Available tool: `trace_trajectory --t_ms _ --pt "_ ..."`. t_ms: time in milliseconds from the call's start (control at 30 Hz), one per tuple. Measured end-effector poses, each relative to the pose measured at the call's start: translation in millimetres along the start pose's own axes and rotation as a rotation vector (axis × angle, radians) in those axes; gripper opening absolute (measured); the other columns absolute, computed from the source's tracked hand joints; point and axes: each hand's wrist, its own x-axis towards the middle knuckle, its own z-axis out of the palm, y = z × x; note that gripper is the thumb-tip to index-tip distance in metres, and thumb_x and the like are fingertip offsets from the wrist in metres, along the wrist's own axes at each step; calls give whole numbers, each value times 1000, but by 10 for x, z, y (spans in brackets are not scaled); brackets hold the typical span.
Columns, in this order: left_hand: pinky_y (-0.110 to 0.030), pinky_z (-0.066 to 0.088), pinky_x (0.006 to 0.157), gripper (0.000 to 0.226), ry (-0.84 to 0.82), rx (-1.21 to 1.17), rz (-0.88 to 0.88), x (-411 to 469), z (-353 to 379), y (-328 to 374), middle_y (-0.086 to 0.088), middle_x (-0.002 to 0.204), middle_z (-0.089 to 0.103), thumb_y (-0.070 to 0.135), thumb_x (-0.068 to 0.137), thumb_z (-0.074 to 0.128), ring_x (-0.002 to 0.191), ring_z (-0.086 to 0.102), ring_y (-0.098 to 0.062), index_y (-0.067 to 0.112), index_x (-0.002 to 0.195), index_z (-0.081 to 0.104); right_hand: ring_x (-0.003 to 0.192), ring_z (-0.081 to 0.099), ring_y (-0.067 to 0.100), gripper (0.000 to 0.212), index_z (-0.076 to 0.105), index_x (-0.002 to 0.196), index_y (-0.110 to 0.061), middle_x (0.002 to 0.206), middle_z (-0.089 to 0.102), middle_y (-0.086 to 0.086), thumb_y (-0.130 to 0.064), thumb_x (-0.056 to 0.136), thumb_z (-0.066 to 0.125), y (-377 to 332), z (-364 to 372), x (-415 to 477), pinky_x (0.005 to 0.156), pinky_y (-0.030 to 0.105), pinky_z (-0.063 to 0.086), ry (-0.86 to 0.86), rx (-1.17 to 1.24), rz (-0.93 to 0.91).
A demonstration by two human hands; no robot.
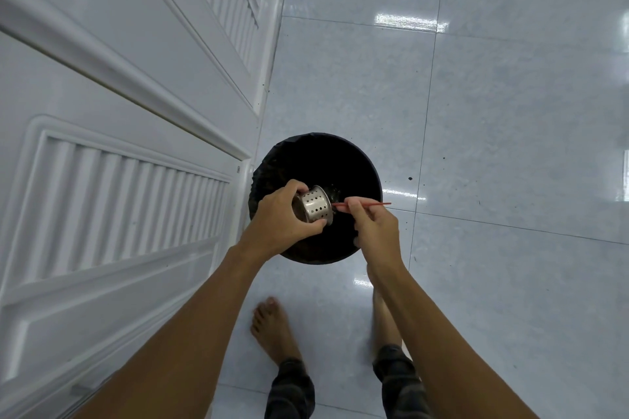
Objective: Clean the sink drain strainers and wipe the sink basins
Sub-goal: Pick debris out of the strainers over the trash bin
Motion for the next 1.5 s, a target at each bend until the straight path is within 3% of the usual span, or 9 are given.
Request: trace_trajectory --t_ms 167,367,500,667,833,967,1067,1267,1500 --pt "-5 50 79 61 21 -135 41 41 -47 55 22 107 63 39 71 91 105 60 10 31 121 57 77 58 4 18 77 95 -25 90 78 -4 -29 101 60 -49 -27 -53 58 18 47 -67 89 60" --pt "1 44 77 59 41 -137 -55 39 -92 13 25 105 65 52 70 89 101 60 13 38 120 62 108 69 14 22 79 109 -15 107 77 0 -28 100 63 12 -104 -66 100 34 56 -30 -280 -134" --pt "1 44 71 61 35 -111 -109 -41 -43 -53 20 102 65 48 68 91 92 63 5 32 120 63 104 69 12 23 80 106 -15 104 77 -3 -29 100 62 35 -157 -81 97 29 57 59 -380 -200" --pt "-1 47 72 62 6 -92 -75 -52 5 -14 16 105 65 47 69 91 94 63 3 30 121 63 103 70 7 21 80 108 -17 102 78 -6 -28 99 64 48 -172 -80 97 30 58 -156 -246 -125" --pt "-3 49 69 60 19 -114 -129 15 7 25 21 99 63 54 71 88 91 64 4 32 121 63 106 68 11 22 80 108 -18 106 77 -4 -31 99 65 54 -157 -18 99 31 57 28 -202 -126" --pt "-2 47 67 62 -10 -109 -146 -11 26 -6 19 102 66 59 71 86 92 65 2 32 122 63 105 70 9 20 80 109 -22 103 78 -8 -31 98 65 105 -132 -25 93 23 58 -115 -154 -118" --pt "-1 47 67 64 -13 -110 -160 -26 53 -17 16 105 67 60 71 86 93 65 2 30 123 63 106 69 9 22 80 108 -20 104 77 -9 -32 99 64 140 -130 3 91 16 54 84 -269 -131" --pt "-1 47 67 60 -21 -90 -179 -4 37 -19 19 102 67 58 71 86 89 64 5 32 120 64 103 71 10 19 81 105 -22 100 79 -7 -32 97 67 140 -87 8 95 35 59 -97 -120 -58" --pt "-8 46 76 77 53 -69 -167 17 37 -74 10 114 61 47 70 91 99 61 -3 25 132 52 105 68 9 23 80 104 -21 104 76 -6 -33 101 61 32 -115 81 96 25 55 139 -232 -100"
